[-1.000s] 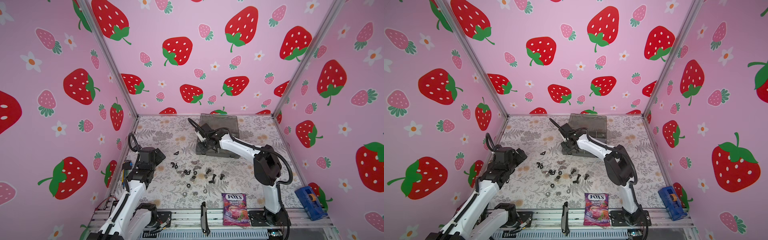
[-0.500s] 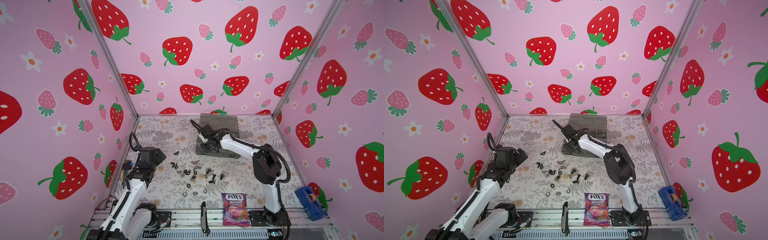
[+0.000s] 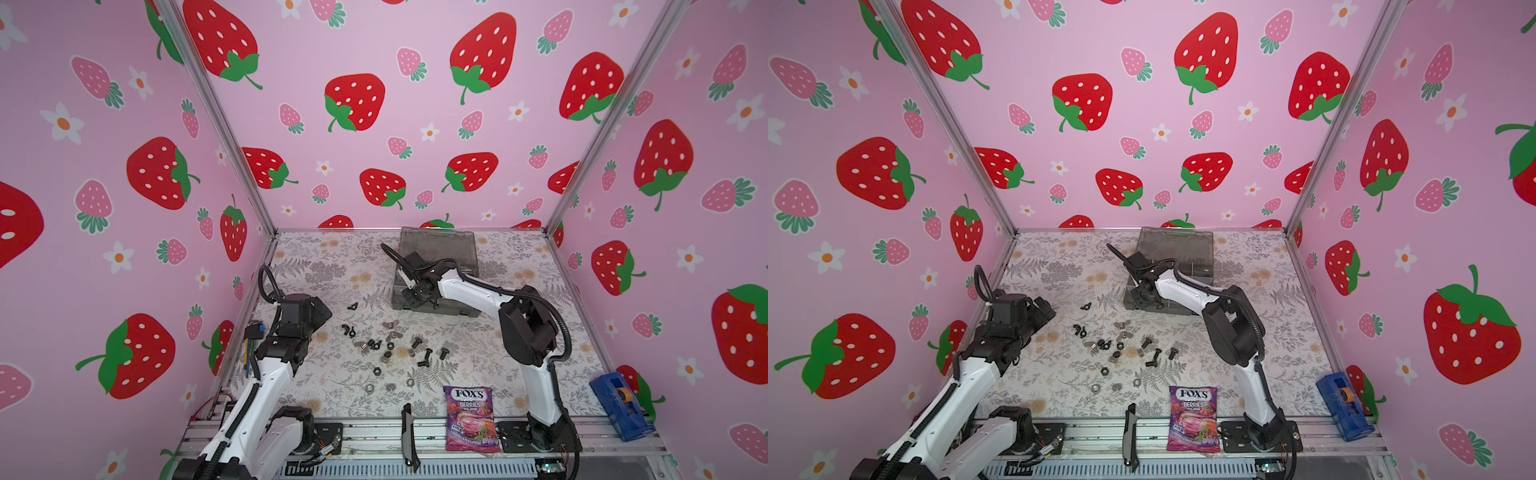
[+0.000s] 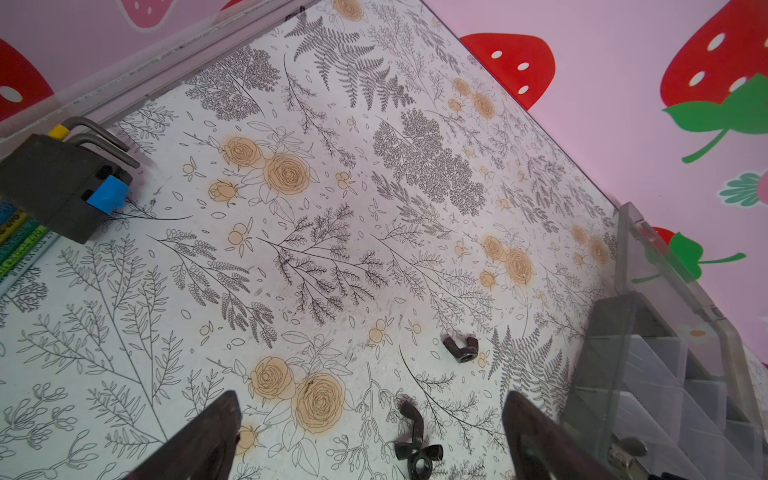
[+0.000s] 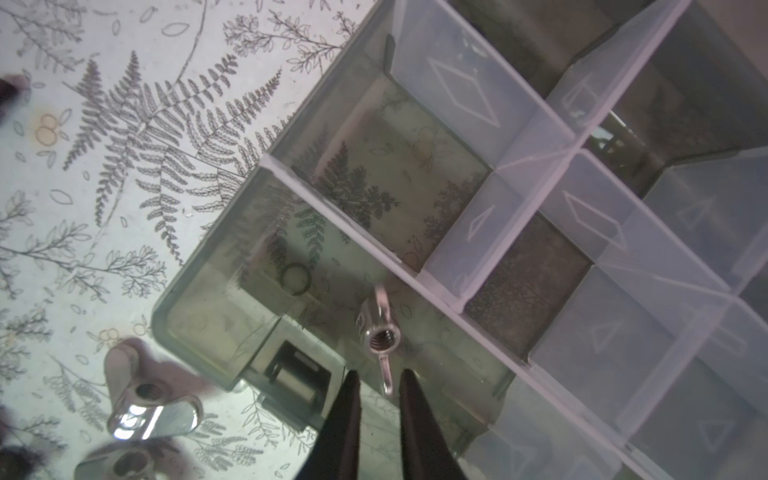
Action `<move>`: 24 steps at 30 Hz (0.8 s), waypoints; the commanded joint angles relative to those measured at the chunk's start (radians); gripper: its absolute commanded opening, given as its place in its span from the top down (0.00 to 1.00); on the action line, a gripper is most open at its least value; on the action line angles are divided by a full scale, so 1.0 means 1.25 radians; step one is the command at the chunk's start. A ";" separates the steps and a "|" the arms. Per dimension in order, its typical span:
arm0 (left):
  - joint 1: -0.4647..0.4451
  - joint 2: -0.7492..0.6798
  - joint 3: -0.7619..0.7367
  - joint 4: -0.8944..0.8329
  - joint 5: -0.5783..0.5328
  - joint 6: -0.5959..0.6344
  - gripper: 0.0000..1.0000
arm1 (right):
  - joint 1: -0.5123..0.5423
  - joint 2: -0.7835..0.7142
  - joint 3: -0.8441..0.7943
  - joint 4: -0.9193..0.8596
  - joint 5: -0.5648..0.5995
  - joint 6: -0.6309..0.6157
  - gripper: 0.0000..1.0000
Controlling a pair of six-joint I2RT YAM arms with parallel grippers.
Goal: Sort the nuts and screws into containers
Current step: 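Carry the silver wing nut over the organizer box and release it, then move the right gripper back to the pile and grasp another silver wing nut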
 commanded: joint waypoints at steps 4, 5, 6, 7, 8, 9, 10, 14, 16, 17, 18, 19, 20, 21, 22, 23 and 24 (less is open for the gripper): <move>0.004 -0.003 0.004 -0.019 -0.015 -0.007 0.01 | 0.006 -0.046 -0.011 -0.009 0.027 0.008 0.74; 0.005 -0.003 0.005 -0.021 -0.015 -0.006 0.01 | 0.013 -0.056 -0.012 -0.010 0.031 0.011 0.74; 0.004 -0.003 0.006 -0.022 -0.015 -0.006 0.01 | 0.022 -0.068 -0.012 -0.011 0.037 0.015 0.73; 0.004 -0.003 0.007 -0.022 -0.016 -0.006 0.01 | 0.030 -0.078 -0.012 -0.012 0.040 0.017 0.73; 0.004 -0.003 0.007 -0.022 -0.016 -0.006 0.01 | 0.038 -0.087 -0.013 -0.015 0.041 0.020 0.73; 0.004 -0.004 0.007 -0.022 -0.017 -0.007 0.01 | 0.049 -0.097 -0.013 -0.019 0.041 0.025 0.73; 0.004 -0.003 0.007 -0.022 -0.015 -0.009 0.01 | 0.057 -0.103 -0.015 -0.024 0.040 0.030 0.73; 0.004 -0.002 0.005 -0.023 -0.015 -0.011 0.01 | 0.089 -0.120 -0.029 -0.038 0.008 0.051 0.70; 0.004 0.000 0.004 -0.023 -0.017 -0.014 0.01 | 0.102 -0.121 -0.043 -0.030 -0.017 0.058 0.69; 0.004 0.002 0.004 -0.021 -0.016 -0.017 0.01 | 0.109 -0.117 -0.047 -0.027 -0.029 0.060 0.68; 0.004 0.005 0.004 -0.021 -0.015 -0.016 0.01 | 0.117 -0.110 -0.050 -0.024 -0.040 0.061 0.67; 0.004 0.007 0.004 -0.020 -0.014 -0.017 0.01 | 0.123 -0.104 -0.051 -0.023 -0.048 0.061 0.67; 0.004 0.009 0.005 -0.020 -0.013 -0.017 0.01 | 0.130 -0.094 -0.051 -0.022 -0.055 0.058 0.65; 0.004 0.011 0.006 -0.021 -0.011 -0.017 0.01 | 0.138 -0.085 -0.050 -0.022 -0.059 0.054 0.64; 0.004 0.013 0.007 -0.020 -0.011 -0.016 0.01 | 0.143 -0.075 -0.048 -0.023 -0.062 0.051 0.63; 0.004 0.013 0.007 -0.023 -0.011 -0.016 0.01 | 0.148 -0.067 -0.047 -0.025 -0.064 0.048 0.62; 0.004 0.013 0.008 -0.023 -0.011 -0.015 0.01 | 0.150 -0.058 -0.045 -0.025 -0.067 0.046 0.61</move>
